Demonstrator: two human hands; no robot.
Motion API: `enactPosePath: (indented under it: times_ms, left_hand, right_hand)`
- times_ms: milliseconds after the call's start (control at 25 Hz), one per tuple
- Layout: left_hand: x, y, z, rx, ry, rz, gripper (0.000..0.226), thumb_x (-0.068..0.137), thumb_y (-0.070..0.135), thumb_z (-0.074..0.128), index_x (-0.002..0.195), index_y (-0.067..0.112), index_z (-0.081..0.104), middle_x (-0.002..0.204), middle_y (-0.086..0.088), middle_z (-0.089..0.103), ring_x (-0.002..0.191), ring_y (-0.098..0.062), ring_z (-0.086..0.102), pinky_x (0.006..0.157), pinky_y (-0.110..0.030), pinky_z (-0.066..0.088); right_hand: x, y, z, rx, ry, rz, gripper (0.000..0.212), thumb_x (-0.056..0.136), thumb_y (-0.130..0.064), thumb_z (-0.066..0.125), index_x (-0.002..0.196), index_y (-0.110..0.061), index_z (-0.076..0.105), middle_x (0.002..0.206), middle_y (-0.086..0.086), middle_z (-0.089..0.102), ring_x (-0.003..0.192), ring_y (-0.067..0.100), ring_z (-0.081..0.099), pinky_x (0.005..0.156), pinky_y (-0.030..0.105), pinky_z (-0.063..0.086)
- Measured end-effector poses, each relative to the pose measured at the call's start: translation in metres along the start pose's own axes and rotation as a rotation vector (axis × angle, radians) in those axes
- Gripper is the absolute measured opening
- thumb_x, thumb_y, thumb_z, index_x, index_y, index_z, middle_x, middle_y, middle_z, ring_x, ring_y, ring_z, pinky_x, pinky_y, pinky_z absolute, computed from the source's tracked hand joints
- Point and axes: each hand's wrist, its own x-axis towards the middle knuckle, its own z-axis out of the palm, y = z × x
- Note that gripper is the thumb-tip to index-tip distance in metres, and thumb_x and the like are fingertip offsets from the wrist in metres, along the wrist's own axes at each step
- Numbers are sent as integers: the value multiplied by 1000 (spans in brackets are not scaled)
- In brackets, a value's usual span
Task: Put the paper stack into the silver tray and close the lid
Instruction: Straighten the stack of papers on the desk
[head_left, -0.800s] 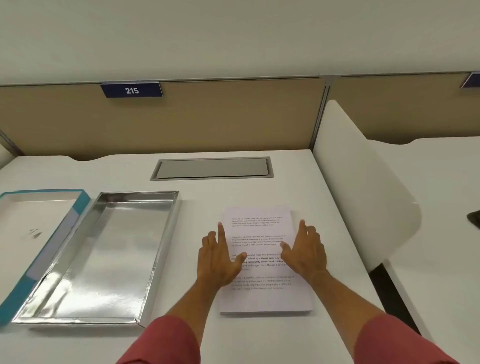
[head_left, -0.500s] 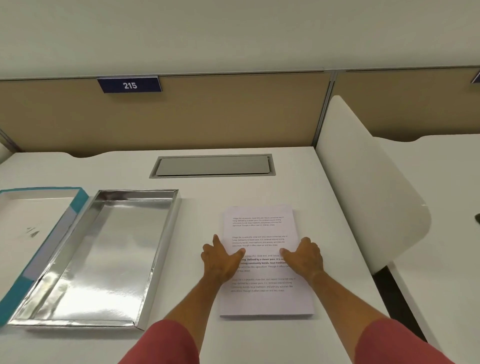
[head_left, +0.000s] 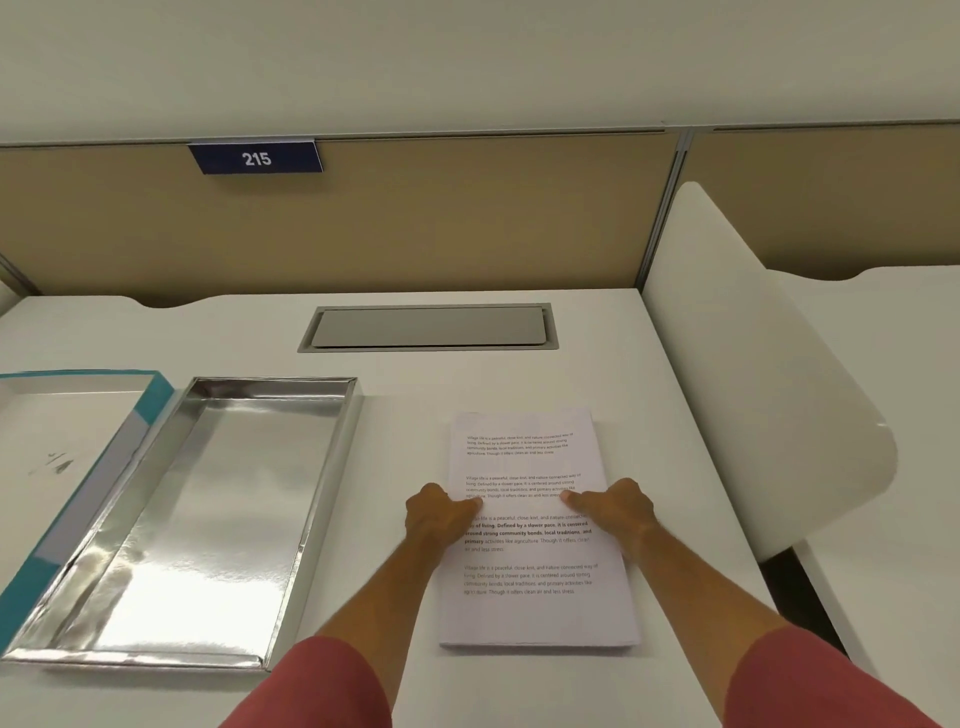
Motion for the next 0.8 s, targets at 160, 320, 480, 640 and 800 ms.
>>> enactPosePath:
  times_ms: [160, 320, 480, 640, 800]
  left_hand:
    - [4, 3, 2, -55, -37, 18, 42, 76, 33, 71, 107, 5, 64, 105, -9, 71, 93, -29, 70, 86, -43, 59]
    - [-1, 3, 3, -108, 7, 35, 46, 74, 34, 71, 108, 7, 56, 111, -10, 62, 97, -29, 67, 86, -45, 58]
    - [2, 2, 1, -193, -32, 55, 36, 77, 29, 71, 100, 12, 50, 107, -8, 64, 92, -26, 68, 81, -44, 60]
    - [8, -2, -2, -265, -33, 44, 22, 80, 23, 69, 89, 17, 50, 108, -9, 65, 90, -23, 66, 74, -37, 57]
    - [17, -8, -5, -311, -51, 12, 30, 80, 18, 71, 105, 15, 54, 114, -9, 63, 98, -25, 64, 82, -37, 55]
  right_hand:
    - [5, 2, -3, 51, 22, 14, 52, 67, -36, 86, 99, -1, 65, 102, 15, 71, 90, 32, 69, 80, 41, 59]
    - [10, 2, -6, 168, -63, 32, 49, 66, -26, 88, 99, 2, 66, 99, 17, 73, 86, 33, 71, 80, 47, 60]
    - [15, 6, -7, 273, -121, 50, 47, 68, -19, 86, 104, 5, 66, 98, 20, 73, 84, 35, 72, 79, 49, 60]
    - [20, 9, -9, 287, -99, 55, 35, 78, -25, 69, 102, 1, 66, 96, 17, 74, 86, 34, 71, 82, 48, 59]
    - [26, 11, -12, 309, -138, 87, 21, 80, -14, 59, 94, 1, 65, 93, 18, 74, 84, 34, 71, 81, 45, 57]
